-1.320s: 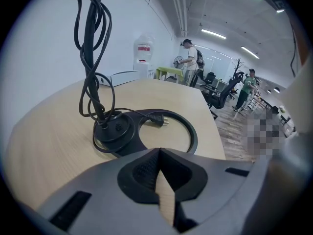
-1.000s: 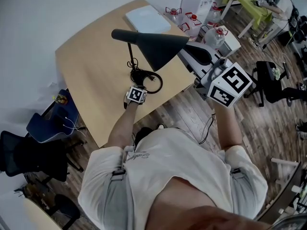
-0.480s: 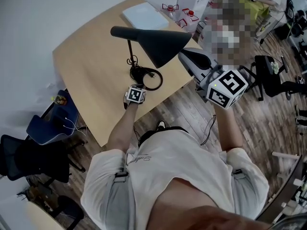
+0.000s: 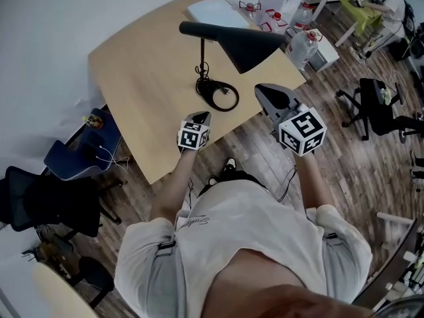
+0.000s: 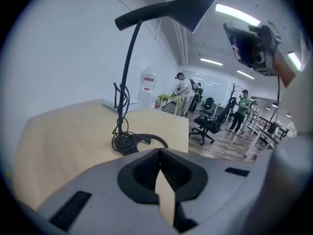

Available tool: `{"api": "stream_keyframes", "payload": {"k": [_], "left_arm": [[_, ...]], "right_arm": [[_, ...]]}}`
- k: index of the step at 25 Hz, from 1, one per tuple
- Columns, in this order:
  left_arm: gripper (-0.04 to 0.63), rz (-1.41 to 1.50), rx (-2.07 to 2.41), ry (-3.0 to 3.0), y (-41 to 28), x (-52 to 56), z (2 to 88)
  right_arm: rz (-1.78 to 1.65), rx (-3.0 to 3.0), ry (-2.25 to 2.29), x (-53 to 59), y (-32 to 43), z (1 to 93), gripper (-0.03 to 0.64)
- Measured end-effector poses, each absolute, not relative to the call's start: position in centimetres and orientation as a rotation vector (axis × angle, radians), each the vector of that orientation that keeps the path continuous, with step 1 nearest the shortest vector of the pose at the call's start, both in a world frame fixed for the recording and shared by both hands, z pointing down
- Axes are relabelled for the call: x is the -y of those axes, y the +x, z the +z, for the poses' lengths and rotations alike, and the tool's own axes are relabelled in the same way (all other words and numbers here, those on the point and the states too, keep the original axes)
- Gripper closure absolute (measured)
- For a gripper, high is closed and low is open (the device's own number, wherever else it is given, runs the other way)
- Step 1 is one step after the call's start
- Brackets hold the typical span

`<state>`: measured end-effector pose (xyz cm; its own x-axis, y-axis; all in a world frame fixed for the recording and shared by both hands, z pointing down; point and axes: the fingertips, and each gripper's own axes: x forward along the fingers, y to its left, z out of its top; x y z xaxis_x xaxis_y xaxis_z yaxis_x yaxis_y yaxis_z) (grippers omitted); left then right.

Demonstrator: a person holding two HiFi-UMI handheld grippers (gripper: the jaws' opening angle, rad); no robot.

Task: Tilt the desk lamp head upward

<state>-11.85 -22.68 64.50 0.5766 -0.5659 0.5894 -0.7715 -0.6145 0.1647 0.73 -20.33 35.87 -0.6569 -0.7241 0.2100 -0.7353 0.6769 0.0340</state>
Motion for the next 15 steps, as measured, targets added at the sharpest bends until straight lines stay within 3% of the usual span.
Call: {"api": "stream_keyframes", "payload": {"k": [15], "left_arm": [[0.580, 0.380, 1.133, 2.598, -14.4, 14.5, 51.0]], "right_arm": [[0.136, 2.690, 1.227, 13.4, -2.8, 40.6, 0.623]]}}
